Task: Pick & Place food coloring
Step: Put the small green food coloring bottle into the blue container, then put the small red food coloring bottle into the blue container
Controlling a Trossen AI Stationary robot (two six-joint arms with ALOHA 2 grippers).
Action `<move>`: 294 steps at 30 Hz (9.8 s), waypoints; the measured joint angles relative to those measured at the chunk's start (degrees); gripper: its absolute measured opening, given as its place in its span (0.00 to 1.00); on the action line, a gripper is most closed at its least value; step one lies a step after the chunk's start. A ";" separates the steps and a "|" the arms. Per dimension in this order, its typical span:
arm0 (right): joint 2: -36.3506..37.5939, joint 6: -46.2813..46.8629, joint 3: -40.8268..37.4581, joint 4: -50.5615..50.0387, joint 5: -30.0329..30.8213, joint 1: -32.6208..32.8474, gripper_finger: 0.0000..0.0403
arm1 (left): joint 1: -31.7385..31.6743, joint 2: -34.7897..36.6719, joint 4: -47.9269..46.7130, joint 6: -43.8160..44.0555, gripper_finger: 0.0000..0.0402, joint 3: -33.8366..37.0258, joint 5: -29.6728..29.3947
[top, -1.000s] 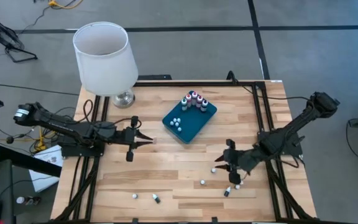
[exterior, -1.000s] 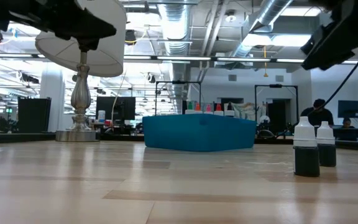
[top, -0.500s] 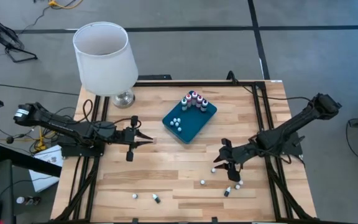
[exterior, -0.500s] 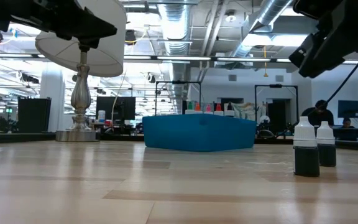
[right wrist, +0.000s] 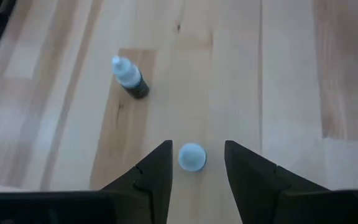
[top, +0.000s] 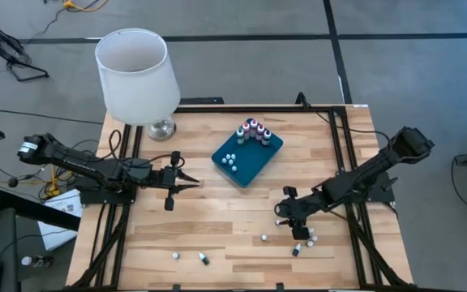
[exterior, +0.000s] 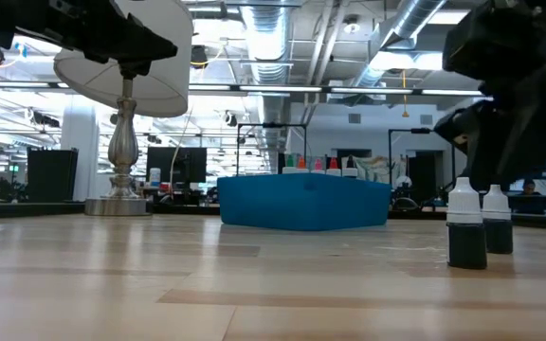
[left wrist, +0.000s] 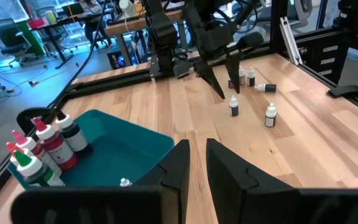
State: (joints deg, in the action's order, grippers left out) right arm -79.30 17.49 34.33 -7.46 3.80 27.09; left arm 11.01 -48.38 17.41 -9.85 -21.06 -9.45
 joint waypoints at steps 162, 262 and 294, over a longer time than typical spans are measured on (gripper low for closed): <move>-26.89 -19.19 31.91 -6.40 -1.35 -37.81 0.13 | -0.12 -0.13 0.04 -1.86 0.11 0.00 -0.42; -31.81 -20.52 34.01 -6.19 -5.17 -39.57 0.28 | -0.12 -0.13 0.00 -1.53 0.11 0.00 -0.24; -2.87 -23.63 29.58 -19.57 -0.78 -26.26 0.28 | -0.10 -0.11 -3.22 0.51 0.11 0.00 -2.31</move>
State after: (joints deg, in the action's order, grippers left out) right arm -82.17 -6.14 63.91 -27.03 3.02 0.83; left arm 10.91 -48.49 14.19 -9.34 -21.06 -11.76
